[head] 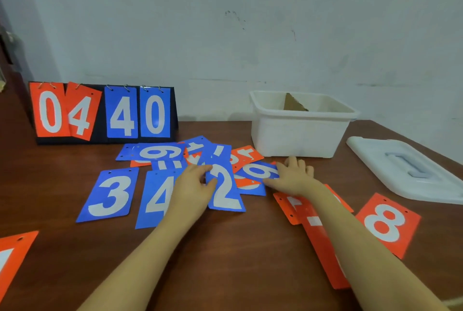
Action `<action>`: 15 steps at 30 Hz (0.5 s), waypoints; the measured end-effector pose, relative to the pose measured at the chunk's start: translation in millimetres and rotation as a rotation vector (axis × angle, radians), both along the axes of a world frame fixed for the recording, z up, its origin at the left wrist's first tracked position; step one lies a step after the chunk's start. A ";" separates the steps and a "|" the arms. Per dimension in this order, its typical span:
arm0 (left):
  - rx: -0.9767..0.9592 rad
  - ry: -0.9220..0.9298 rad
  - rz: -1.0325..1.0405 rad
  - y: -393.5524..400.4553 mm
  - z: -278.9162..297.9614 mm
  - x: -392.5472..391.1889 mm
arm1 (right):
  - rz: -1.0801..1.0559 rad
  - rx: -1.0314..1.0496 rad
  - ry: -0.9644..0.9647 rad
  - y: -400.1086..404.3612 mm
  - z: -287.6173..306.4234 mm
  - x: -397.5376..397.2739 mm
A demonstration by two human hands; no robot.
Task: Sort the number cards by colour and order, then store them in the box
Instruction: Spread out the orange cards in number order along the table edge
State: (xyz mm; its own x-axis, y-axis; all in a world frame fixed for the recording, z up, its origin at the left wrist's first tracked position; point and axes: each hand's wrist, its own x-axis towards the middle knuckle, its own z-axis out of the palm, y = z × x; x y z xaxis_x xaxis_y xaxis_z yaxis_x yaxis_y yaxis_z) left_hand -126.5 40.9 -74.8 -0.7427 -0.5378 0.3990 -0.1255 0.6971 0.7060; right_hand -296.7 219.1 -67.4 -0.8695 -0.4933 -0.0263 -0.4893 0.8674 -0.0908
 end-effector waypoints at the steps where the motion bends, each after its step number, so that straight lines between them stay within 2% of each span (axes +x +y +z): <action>1: -0.022 -0.033 -0.012 -0.3 -2.0 -0.4 | -0.001 -0.012 -0.019 1.4 0.8 -1.0; 4: -0.070 -0.090 -0.022 0.4 -2.9 -2.2 | -0.002 -0.102 -0.072 0.4 7.1 -2.6; 6: -0.071 -0.066 -0.033 2.2 -0.4 -1.7 | -0.002 -0.206 -0.065 -2.6 12.6 -0.6; 12: 0.008 0.180 -0.041 9.9 21.6 3.1 | 0.000 -0.615 0.327 0.6 35.9 23.9; 15: 0.008 0.212 -0.042 15.6 33.3 4.2 | 0.012 -0.760 0.456 5.1 50.8 47.1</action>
State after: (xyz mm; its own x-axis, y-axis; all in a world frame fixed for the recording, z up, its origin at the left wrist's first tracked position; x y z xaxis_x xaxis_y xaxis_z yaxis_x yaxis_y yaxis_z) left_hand -122.3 56.4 -41.6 -0.6646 -0.5115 0.5447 0.0555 0.6931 0.7187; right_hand -249.6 224.1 -16.6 -0.7100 -0.2455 0.6600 -0.6272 0.6467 -0.4342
